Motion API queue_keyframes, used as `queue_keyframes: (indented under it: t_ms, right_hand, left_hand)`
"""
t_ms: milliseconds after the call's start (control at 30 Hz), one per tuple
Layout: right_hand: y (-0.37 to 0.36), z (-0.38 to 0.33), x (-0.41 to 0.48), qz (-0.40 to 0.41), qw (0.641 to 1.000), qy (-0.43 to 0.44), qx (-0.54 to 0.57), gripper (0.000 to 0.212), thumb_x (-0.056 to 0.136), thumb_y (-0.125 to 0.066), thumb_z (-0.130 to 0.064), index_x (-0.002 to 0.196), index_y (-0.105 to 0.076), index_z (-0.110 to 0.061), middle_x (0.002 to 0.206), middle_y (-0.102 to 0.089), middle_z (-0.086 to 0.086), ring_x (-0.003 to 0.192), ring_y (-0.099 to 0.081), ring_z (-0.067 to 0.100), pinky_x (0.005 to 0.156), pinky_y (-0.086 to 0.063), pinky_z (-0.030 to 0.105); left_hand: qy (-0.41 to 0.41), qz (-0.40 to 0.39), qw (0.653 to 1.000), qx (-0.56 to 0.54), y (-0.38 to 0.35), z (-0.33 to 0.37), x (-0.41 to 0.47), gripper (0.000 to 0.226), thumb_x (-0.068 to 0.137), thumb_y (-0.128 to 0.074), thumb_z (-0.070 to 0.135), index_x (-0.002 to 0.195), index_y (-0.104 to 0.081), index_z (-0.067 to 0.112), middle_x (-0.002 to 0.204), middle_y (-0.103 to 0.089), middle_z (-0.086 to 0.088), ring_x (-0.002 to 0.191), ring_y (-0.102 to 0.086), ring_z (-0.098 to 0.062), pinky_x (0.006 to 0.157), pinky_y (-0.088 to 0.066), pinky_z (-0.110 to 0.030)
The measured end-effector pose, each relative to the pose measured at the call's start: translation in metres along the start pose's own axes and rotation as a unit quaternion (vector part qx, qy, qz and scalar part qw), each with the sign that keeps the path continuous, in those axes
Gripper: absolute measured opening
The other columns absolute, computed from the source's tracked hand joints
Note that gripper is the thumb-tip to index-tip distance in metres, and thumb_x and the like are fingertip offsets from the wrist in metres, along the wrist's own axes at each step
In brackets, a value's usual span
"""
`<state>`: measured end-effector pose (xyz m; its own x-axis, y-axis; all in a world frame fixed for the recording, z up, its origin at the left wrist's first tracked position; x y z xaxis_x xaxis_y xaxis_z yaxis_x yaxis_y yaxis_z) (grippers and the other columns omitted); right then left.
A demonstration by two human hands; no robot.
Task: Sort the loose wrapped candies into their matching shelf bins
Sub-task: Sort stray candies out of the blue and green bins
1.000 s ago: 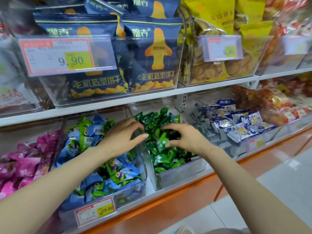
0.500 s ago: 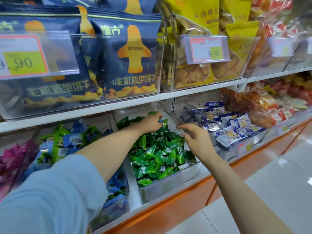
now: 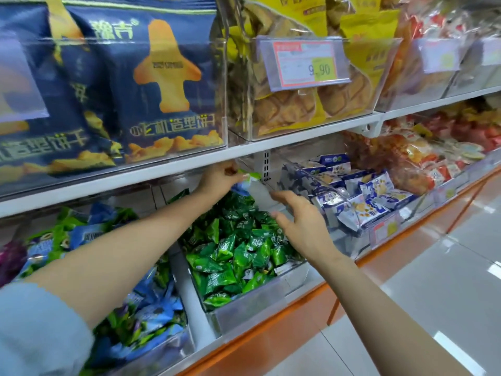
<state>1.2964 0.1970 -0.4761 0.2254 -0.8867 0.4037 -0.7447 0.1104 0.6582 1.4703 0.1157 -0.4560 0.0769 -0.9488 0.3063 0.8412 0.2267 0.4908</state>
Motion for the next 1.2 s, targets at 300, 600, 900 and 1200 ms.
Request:
queue_keyframes:
  t_ms: [300, 600, 900, 1200]
  right_hand:
    - [0.016, 0.000, -0.008, 0.071, 0.989, -0.051, 0.120, 0.018, 0.081, -0.071, -0.032, 0.087, -0.056, -0.024, 0.074, -0.062, -0.014, 0.076, -0.058, 0.003, 0.089, -0.044, 0.037]
    - [0.042, 0.025, -0.017, 0.151, 0.958, -0.110, 0.217, 0.031, 0.083, -0.069, -0.017, 0.069, -0.043, -0.025, 0.046, -0.043, -0.012, 0.048, -0.038, 0.003, 0.057, -0.030, 0.025]
    - [0.037, 0.022, -0.015, 0.142, 0.961, -0.099, 0.216, 0.031, 0.084, -0.069, -0.021, 0.068, -0.042, -0.024, 0.046, -0.036, -0.010, 0.052, -0.030, 0.008, 0.061, -0.028, 0.030]
    - [0.036, 0.023, -0.014, 0.137, 0.962, -0.096, 0.215, 0.029, 0.084, -0.068, -0.020, 0.070, -0.043, -0.025, 0.045, -0.043, -0.013, 0.052, -0.033, 0.006, 0.065, -0.033, 0.030]
  left_hand:
    - [0.006, -0.156, 0.982, -0.110, -0.019, 0.038, -0.061, 0.002, 0.090, -0.059, 0.017, 0.091, -0.059, 0.016, 0.083, -0.067, 0.003, 0.075, -0.063, -0.005, 0.070, -0.049, -0.021]
    - [-0.056, -0.382, 0.863, 0.326, -0.077, -0.003, -0.087, 0.069, 0.082, -0.053, 0.062, 0.141, -0.024, 0.044, 0.154, -0.018, 0.004, 0.142, -0.011, -0.021, 0.114, -0.015, -0.045]
    - [-0.047, -0.432, 0.820, 0.373, -0.084, -0.013, -0.083, 0.061, 0.078, -0.055, 0.066, 0.133, -0.032, 0.051, 0.143, -0.024, -0.004, 0.136, -0.014, -0.028, 0.112, -0.020, -0.050]
    - [-0.087, -0.308, 0.903, 0.285, -0.061, 0.003, -0.057, 0.021, 0.089, -0.059, 0.020, 0.110, -0.057, 0.022, 0.105, -0.040, -0.003, 0.104, -0.040, -0.021, 0.077, -0.030, -0.026]
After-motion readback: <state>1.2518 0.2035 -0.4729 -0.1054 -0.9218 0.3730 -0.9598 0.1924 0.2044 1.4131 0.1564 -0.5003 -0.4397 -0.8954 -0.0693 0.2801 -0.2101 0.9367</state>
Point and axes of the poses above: each hand's wrist, its own x-axis towards the middle knuckle, its own y-axis out of the back of the hand, z = x × y, the point moved 10 cm from there along x, towards the middle knuckle
